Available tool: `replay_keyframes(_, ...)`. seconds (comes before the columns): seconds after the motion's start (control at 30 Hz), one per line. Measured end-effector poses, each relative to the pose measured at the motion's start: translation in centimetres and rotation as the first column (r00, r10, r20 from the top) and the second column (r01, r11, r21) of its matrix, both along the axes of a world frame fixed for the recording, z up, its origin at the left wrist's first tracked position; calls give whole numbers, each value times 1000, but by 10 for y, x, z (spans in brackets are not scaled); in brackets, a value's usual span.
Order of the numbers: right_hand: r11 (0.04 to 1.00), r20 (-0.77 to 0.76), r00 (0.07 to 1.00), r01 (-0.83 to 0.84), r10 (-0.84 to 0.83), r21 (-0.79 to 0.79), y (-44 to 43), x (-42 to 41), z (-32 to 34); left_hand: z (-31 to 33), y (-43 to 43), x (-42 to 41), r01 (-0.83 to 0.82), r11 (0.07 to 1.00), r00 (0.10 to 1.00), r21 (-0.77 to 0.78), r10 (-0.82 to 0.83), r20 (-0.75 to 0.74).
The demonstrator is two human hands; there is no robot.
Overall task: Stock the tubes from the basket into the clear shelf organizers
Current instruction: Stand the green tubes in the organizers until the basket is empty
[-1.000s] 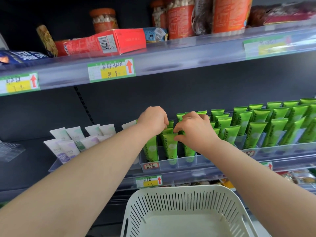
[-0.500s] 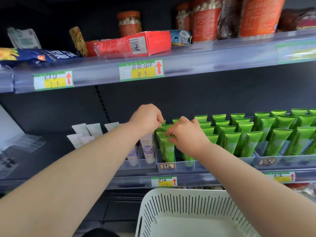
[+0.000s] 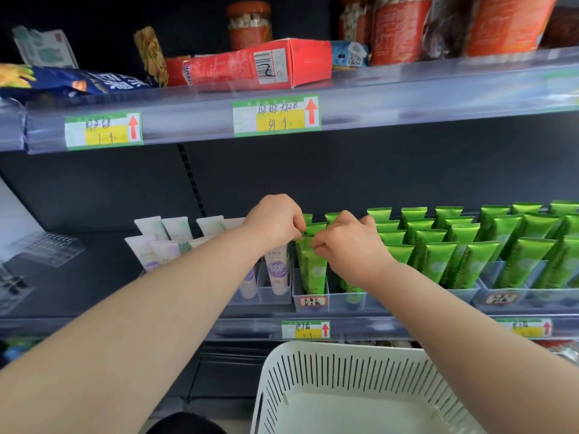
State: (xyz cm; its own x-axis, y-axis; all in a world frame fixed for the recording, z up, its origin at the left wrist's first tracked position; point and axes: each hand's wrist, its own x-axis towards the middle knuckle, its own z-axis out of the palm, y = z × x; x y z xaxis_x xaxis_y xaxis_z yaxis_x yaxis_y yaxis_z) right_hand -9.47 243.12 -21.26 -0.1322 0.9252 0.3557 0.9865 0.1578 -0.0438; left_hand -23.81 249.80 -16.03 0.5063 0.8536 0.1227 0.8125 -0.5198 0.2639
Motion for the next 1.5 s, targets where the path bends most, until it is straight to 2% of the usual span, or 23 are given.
replay_keyframes(0.27, 1000, -11, 1000, 4, -4, -5, -6, 9, 4, -6, 3, 11, -3, 1000, 996, -4, 2, -89)
replay_keyframes(0.53, 999, -13, 999, 32, -32, 20, -13, 21, 6, -12, 1, 22, 26, 998, 996, 63, -20, -91)
replay_keyframes(0.67, 999, -21, 999, 28, -28, 30, -12, 19, 7, -9, 2, 22, 16, 1000, 992, 26, -12, -122)
replay_keyframes(0.77, 999, -50, 998, 34, -32, 41, -11, 18, 8, -2, 6, 21, -32, 999, 999, -34, 31, -32)
replay_keyframes(0.87, 996, -50, 997, 55, -52, 67, -10, 20, 9, 1, 13, 21, -88, 996, 995, 10, 87, 56)
replay_keyframes(0.97, 995, -58, 997, 62, -58, 74, -8, 22, 11, 0, 19, 21, -133, 989, 988, 60, 128, 80)
replay_keyframes(1.5, 996, -113, 991, 79, -74, 41, -2, 43, 6, -5, 37, 52, -77, 992, 990, 98, 88, -113)
